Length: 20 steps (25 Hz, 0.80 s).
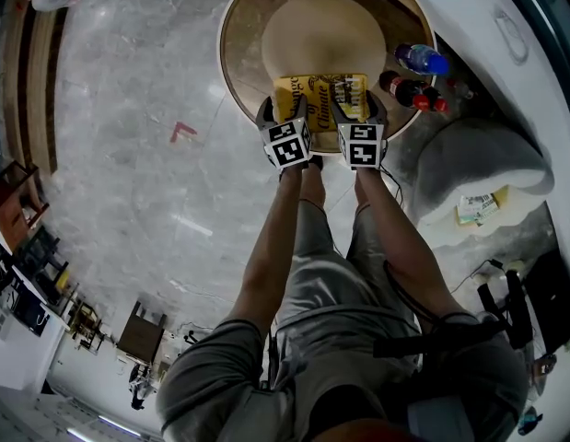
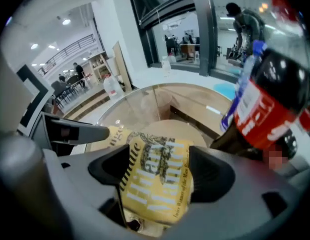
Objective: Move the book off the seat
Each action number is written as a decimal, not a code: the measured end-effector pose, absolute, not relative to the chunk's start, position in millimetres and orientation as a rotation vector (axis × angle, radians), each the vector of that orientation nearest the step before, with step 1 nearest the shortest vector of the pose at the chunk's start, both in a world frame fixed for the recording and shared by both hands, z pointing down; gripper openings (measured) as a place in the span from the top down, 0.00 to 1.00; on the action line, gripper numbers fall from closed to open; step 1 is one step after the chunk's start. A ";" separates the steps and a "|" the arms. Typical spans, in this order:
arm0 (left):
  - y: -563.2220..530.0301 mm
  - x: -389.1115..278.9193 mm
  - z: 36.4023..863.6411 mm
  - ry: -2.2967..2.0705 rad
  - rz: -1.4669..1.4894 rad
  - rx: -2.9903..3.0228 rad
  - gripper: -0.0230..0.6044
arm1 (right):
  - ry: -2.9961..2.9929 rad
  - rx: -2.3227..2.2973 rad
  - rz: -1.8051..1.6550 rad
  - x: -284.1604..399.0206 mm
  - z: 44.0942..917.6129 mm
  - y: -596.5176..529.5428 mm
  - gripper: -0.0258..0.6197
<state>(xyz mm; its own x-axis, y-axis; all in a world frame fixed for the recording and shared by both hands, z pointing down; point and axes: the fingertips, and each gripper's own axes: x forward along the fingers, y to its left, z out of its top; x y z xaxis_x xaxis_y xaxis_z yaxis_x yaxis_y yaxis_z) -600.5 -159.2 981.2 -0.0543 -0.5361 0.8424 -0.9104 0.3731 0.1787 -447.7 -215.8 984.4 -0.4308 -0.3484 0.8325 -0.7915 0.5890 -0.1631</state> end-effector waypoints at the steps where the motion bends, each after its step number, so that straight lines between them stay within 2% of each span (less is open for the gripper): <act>1: -166.4 -601.3 969.6 -1.737 0.507 1.308 0.43 | -2.053 0.891 0.682 -454.8 973.2 -217.8 0.40; 8: -216.9 -616.5 856.1 -1.876 0.404 1.435 0.43 | -2.219 0.890 0.588 -495.1 873.2 -248.4 0.40; 20: -284.0 -658.5 573.7 -2.175 0.202 1.670 0.43 | -2.513 0.983 0.415 -554.0 601.9 -322.3 0.40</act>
